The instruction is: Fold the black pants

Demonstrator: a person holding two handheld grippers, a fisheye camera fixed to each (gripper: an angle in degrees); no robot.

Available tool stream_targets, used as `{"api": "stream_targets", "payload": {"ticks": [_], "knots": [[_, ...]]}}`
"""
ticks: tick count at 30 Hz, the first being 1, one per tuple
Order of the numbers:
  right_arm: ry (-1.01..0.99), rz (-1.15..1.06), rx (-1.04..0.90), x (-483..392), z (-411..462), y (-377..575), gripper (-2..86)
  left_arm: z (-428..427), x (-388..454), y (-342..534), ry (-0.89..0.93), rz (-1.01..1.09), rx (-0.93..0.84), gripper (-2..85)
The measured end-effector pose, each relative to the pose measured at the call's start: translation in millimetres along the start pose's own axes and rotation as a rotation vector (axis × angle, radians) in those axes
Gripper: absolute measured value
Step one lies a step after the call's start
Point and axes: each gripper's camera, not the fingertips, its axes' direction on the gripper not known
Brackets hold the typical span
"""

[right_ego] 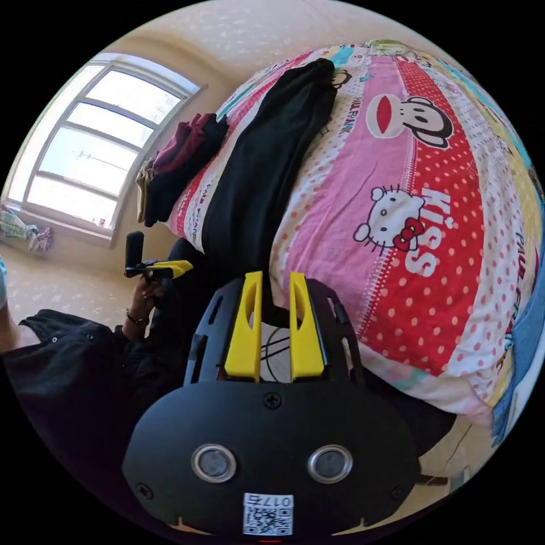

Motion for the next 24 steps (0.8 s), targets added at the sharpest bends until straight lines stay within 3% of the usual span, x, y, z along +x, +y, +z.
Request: {"api": "stream_targets", "payload": {"ticks": [5,12,17,24], "knots": [[0.114,-0.054,0.126,-5.3,5.4,-133.8,5.6,-2.5,-6.0,-67.4,-0.075,0.045,0.087,8.2],[0.140,0.148,0.204,50.1,43.7,-282.7,10.0,12.0,-25.5,-70.7,-0.058,0.050,0.108,9.4],[0.161,0.126,0.098,57.6,75.4,-323.3,6.7,-7.8,-44.2,-75.7,0.001,0.063,0.135,9.0],[0.340,0.232,0.203,82.3,35.5,-326.6,2.2,-13.8,-57.9,-81.2,0.041,0.048,0.136,9.1]]}}
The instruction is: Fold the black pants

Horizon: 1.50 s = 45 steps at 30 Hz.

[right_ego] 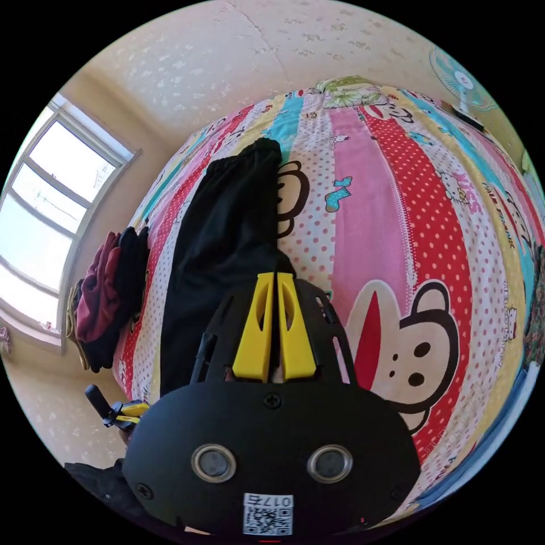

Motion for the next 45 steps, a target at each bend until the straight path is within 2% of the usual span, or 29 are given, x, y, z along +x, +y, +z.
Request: {"api": "stream_targets", "payload": {"ticks": [4,9,15,18,21,23,25,27,29,31,33,35,39,43,45], "knots": [[-0.085,-0.055,-0.054,2.8,-2.8,8.8,3.1,2.0,3.5,-2.4,0.005,0.006,-0.008,10.5],[-0.306,-0.218,-0.178,-26.6,-24.1,86.5,7.0,6.3,6.1,1.4,0.052,-0.013,-0.020,11.2],[-0.373,-0.303,-0.243,-45.2,-52.8,223.5,6.7,20.1,28.0,21.2,0.078,0.002,-0.096,10.4],[-0.408,-0.305,-0.204,-42.6,-74.2,265.7,3.8,30.6,41.0,35.2,0.036,0.002,-0.160,8.8],[-0.410,-0.301,-0.251,-39.9,-86.3,285.2,1.9,32.9,50.8,49.9,-0.014,-0.046,-0.155,5.5],[-0.392,-0.294,-0.241,-40.0,-97.9,291.8,1.4,27.8,60.2,54.8,-0.029,-0.060,-0.154,4.4],[-0.349,-0.288,-0.227,-43.8,-112.5,296.5,1.0,23.5,79.2,58.4,-0.120,-0.016,-0.186,3.9],[-0.234,-0.269,-0.197,-44.4,-128.2,301.3,0.9,28.5,80.3,60.7,-0.182,-0.042,-0.224,3.8],[-0.182,-0.264,-0.216,-39.9,-131.3,301.0,1.1,26.8,73.0,61.7,-0.135,-0.102,-0.226,4.3],[-0.269,-0.249,-0.197,-34.5,-141.0,296.2,1.7,11.7,66.1,59.3,-0.001,-0.118,-0.169,8.8],[-0.431,-0.257,-0.139,-30.0,-156.9,282.5,3.1,-3.2,60.6,54.7,0.056,-0.123,-0.082,12.5],[-0.470,-0.220,-0.115,-24.8,-160.9,265.1,5.0,-11.6,53.4,43.3,0.063,-0.112,-0.026,13.7],[-0.563,-0.073,-0.139,-10.4,-141.4,212.4,11.1,6.9,24.2,4.0,0.047,-0.148,-0.088,14.0],[-0.725,0.003,-0.186,-10.6,-119.4,178.7,12.0,30.5,8.7,-3.9,0.170,-0.204,-0.131,12.2],[-0.751,0.010,-0.242,-21.4,-110.4,171.5,11.5,29.3,12.7,6.2,0.141,-0.199,-0.111,10.5]]}}
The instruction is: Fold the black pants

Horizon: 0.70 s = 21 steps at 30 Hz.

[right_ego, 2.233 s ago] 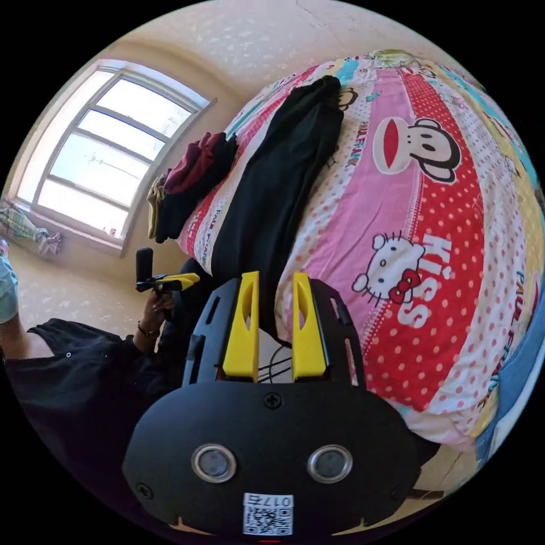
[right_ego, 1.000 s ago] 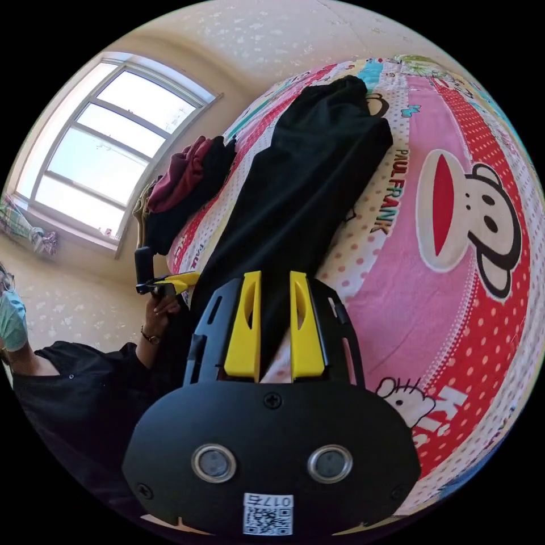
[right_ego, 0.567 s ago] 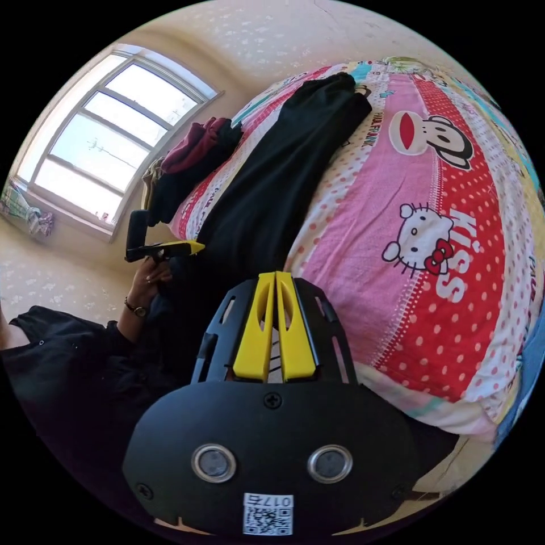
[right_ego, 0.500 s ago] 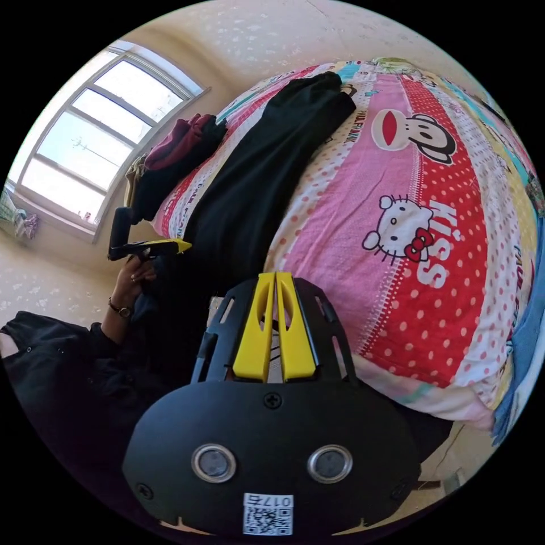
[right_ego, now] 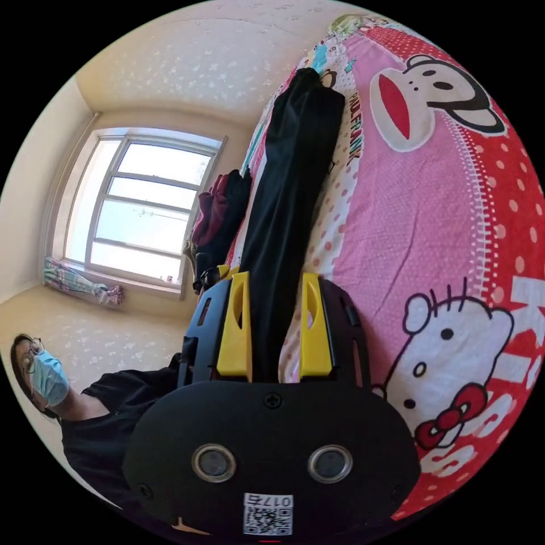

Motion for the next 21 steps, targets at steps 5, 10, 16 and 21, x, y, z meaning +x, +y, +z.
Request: {"api": "stream_targets", "payload": {"ticks": [5,10,16,21], "knots": [[0.057,-0.059,-0.072,-32.6,10.6,7.4,6.6,5.7,-0.3,32.3,0.063,-0.022,-0.025,5.4],[-0.139,-0.211,0.013,-99.7,-33.1,39.9,2.5,-36.5,63.0,73.5,0.212,0.167,0.015,3.9],[-0.230,-0.628,0.108,-265.8,-104.4,108.1,0.8,-110.6,219.3,135.3,0.274,0.596,0.150,3.7],[-0.216,-1.050,0.223,-426.6,-169.8,169.9,0.4,-161.1,342.7,177.3,0.321,0.897,0.233,3.6]]}}
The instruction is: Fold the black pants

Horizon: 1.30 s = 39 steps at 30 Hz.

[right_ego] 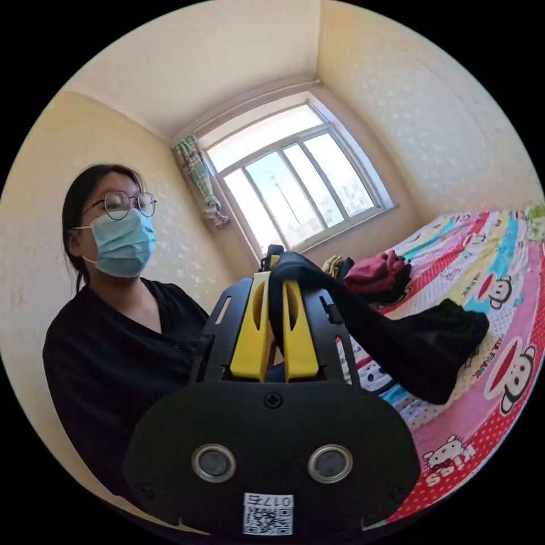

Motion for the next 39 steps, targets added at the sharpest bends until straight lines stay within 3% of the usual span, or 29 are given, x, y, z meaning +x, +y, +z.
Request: {"api": "stream_targets", "payload": {"ticks": [6,10,17,20,23,27,30,34,39], "knots": [[0.068,-0.243,0.137,-101.2,-24.9,-95.1,0.3,7.5,90.1,-73.5,0.090,0.192,0.083,3.6],[0.177,-0.191,0.191,-106.6,-32.7,-133.6,0.2,19.5,91.5,-106.8,0.030,0.141,0.105,3.5],[0.339,0.049,0.140,38.5,-30.7,-167.4,0.2,45.9,-35.9,-135.6,-0.101,-0.147,0.082,3.2],[0.537,-0.074,0.038,112.3,-10.8,-174.5,0.3,55.3,-104.5,-146.0,-0.244,-0.229,0.047,3.2],[0.570,0.180,0.007,194.0,2.0,-170.9,0.4,66.2,-163.3,-135.4,-0.386,-0.319,-0.026,3.4],[0.682,0.237,-0.175,247.2,33.8,-102.9,0.5,84.7,-211.6,-64.0,-0.453,-0.420,-0.167,3.8],[0.642,0.284,-0.236,254.9,39.9,-7.0,0.6,98.0,-223.4,24.9,-0.409,-0.501,-0.242,4.0],[0.541,0.486,-0.221,243.1,27.6,133.7,1.3,114.7,-215.1,161.6,-0.291,-0.710,-0.303,4.4],[0.463,0.826,-0.065,217.1,-5.3,269.6,4.6,102.6,-202.5,233.0,-0.211,-0.872,-0.268,6.5]]}}
